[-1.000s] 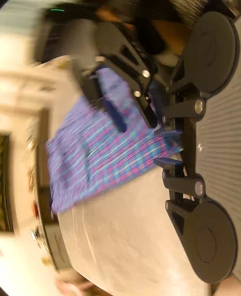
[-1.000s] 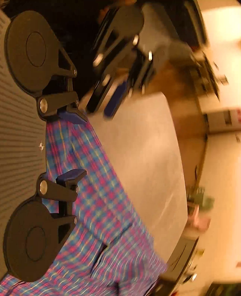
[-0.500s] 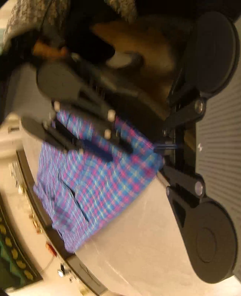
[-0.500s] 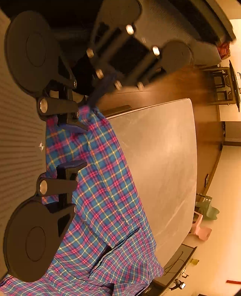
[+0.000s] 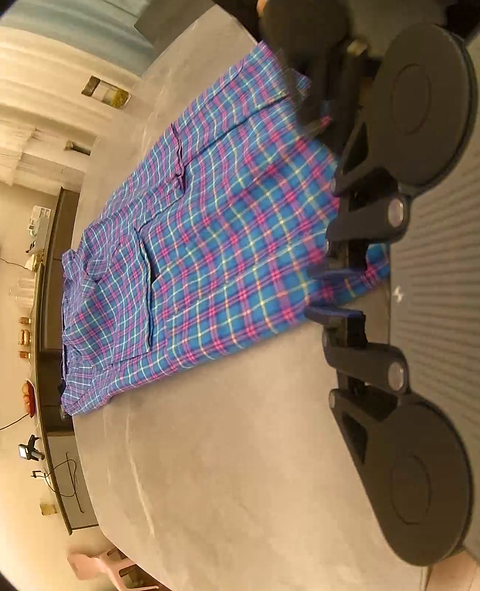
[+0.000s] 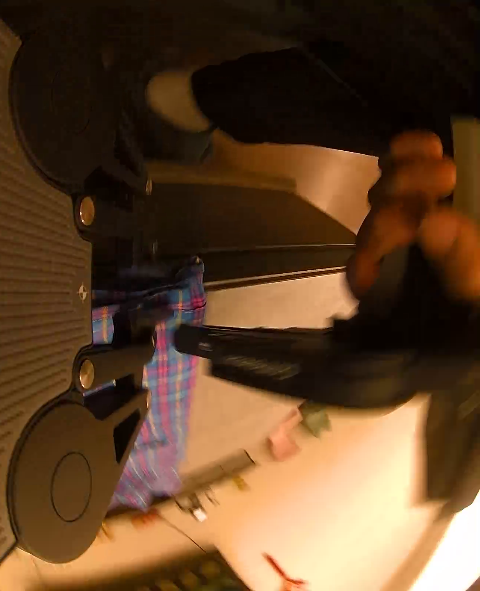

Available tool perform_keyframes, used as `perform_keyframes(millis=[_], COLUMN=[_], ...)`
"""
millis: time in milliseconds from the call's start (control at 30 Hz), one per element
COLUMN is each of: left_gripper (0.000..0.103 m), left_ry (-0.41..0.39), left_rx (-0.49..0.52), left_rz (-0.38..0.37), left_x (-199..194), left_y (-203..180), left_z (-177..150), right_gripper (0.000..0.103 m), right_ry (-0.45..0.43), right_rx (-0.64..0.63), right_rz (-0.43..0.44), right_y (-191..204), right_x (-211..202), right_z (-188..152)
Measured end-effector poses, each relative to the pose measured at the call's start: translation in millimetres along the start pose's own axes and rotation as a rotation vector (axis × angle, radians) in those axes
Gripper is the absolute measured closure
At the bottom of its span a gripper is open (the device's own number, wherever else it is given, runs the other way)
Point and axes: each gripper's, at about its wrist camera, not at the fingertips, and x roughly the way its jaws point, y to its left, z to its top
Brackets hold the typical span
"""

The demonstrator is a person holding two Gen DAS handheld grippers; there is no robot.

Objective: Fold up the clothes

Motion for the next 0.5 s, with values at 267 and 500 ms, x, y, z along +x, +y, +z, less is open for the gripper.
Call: perform_keyframes(millis=[267, 500], left_gripper=[0.096, 0.093], left_ry=[-0.005, -0.008], left_rx=[0.002, 0.104], left_rz=[0.043, 0.1], left_x=[2, -23], left_y=[-6, -31], left_z=[3, -28], right_gripper=[0.103, 0.102], right_ry=[0.015, -0.038], right_rx=[0.036, 0.521], right_rz=[0.16, 0.169], right_y=[24, -79], right_x=[-17, -68], right_z=[4, -27])
